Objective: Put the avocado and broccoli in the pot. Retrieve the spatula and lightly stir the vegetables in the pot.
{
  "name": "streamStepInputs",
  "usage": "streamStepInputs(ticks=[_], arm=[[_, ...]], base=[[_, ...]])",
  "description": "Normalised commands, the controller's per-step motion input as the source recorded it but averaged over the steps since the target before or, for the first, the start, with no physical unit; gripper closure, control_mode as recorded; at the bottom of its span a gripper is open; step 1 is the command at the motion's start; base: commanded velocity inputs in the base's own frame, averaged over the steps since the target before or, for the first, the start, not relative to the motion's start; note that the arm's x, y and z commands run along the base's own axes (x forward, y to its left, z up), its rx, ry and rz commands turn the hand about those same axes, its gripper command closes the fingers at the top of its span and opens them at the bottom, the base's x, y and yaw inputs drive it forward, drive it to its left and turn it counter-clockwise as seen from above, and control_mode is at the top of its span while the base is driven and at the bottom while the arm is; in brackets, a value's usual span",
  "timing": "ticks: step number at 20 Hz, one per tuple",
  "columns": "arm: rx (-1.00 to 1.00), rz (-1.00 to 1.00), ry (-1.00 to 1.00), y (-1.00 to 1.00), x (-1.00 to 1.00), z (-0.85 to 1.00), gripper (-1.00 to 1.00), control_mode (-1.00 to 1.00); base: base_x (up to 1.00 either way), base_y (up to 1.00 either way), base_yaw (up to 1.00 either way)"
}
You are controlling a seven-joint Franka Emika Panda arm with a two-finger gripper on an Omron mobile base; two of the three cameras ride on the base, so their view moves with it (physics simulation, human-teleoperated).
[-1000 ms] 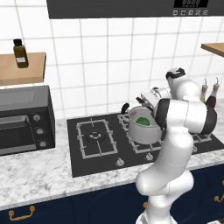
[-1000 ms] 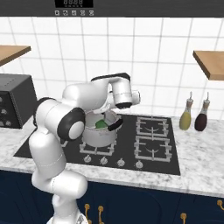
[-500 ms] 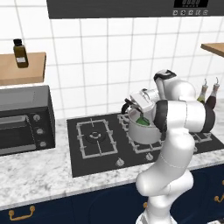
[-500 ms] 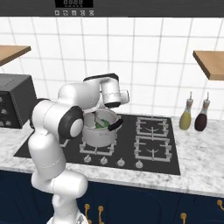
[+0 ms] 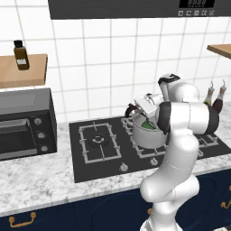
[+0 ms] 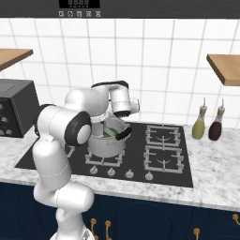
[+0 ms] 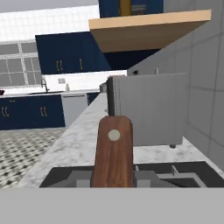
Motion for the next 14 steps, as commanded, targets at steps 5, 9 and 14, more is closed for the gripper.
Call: streamStepInputs(ticks=[5, 9, 14], arm=[[0.10, -0.33, -0.21, 0.03, 0.00, 0.01, 1.00, -1.00], [0.07, -0.40, -0.27, 0.17, 0.01, 0.18, 1.00, -1.00], [0.11, -0.53, -0.12, 0.01, 0.00, 0.20, 1.00, -1.00]], base=[[0.00, 0.00, 0.00], [0.00, 0.00, 0.00], [0.00, 0.00, 0.00]])
